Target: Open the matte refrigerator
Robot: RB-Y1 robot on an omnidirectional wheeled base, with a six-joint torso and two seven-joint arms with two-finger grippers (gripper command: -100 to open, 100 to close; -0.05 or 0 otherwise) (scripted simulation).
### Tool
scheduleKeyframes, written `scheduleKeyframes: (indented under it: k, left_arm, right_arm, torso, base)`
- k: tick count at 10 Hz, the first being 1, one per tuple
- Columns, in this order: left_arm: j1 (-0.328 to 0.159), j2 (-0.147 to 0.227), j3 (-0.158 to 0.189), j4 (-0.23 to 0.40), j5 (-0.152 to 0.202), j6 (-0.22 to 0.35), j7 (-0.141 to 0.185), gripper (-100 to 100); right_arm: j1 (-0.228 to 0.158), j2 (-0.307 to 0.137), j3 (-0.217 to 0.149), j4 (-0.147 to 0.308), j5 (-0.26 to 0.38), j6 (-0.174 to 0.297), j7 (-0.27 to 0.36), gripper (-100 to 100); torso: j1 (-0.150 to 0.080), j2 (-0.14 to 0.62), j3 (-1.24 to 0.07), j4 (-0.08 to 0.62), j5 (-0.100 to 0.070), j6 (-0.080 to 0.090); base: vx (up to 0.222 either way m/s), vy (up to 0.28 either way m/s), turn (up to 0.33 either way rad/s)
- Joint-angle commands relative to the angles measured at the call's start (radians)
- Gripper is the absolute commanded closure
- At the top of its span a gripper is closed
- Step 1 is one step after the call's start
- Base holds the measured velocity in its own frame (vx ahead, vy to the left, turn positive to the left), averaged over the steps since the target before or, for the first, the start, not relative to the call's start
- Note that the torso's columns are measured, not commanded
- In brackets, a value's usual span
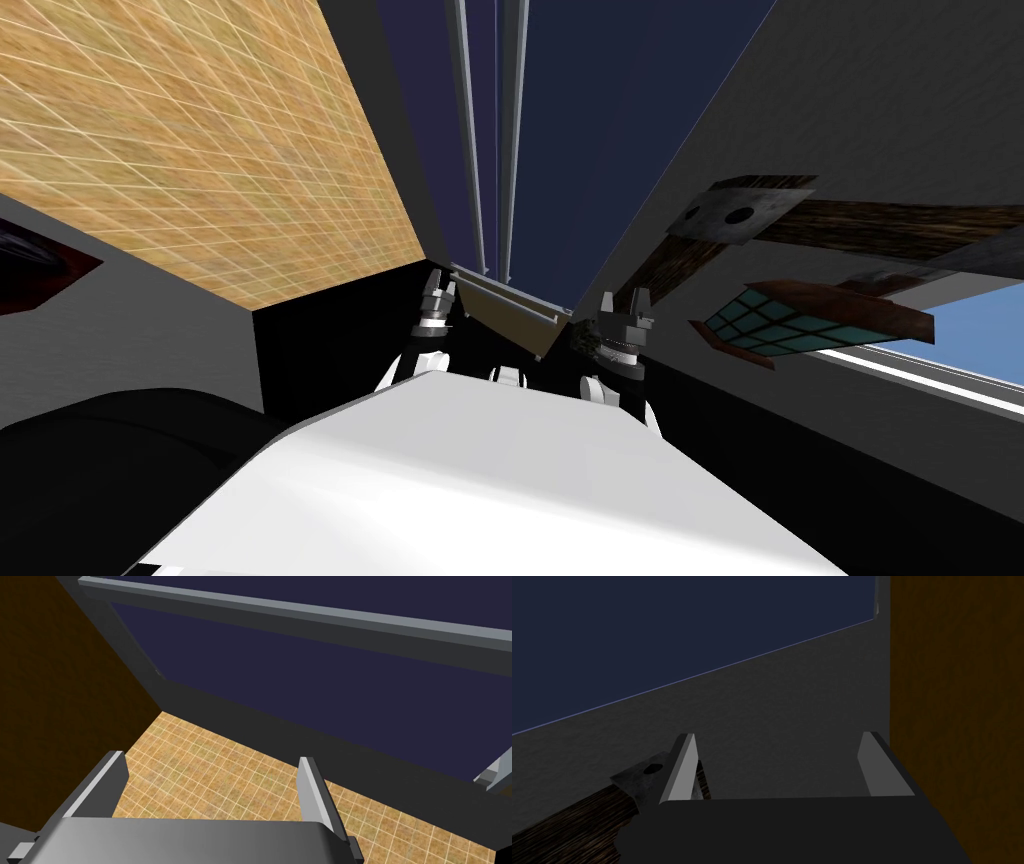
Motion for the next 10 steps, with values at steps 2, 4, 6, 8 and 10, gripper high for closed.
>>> scheduleKeyframes:
  k: [2,4,6,8,10]
  left_arm:
    - [-0.019,0.071,0.015,0.079,0.002,-0.035,0.001,-100]
    - [-0.035,0.096,0.027,0.137,0.004,-0.064,0.001,-100]
    - [-0.044,0.105,0.033,0.177,0.005,-0.08,0.001,-100]
    - [-0.063,0.12,0.047,0.24,0.007,-0.115,0.001,-100]
    - [-0.073,0.125,0.054,0.289,0.008,-0.134,0.001,-100]
  right_arm:
    - [0.0,0.0,0.0,0.0,0.0,0.0,0.0,0]
    - [0.0,0.0,0.0,0.0,0.0,0.0,0.0,0]
    - [0.0,0.0,0.0,0.0,0.0,0.0,0.0,0]
    - [0.0,0.0,0.0,0.0,0.0,0.0,0.0,0]
    - [0.0,0.0,0.0,0.0,0.0,0.0,0.0,0]
  torso:
    - [0.0,0.003,-0.006,0.003,0.0,0.0]
    - [0.0,0.004,-0.005,0.004,0.0,0.0]
    - [0.002,0.003,-0.006,0.004,0.0,0.0]
    - [0.004,0.005,-0.005,0.004,0.001,0.0]
    - [0.002,0.005,-0.005,0.004,0.0,0.0]
  base:
    - [0.027,-0.1,0.004]
    - [0.04,-0.122,0.005]
    - [0.045,-0.112,0.005]
    - [0.027,-0.102,0.003]
    - [0.025,-0.086,0.004]
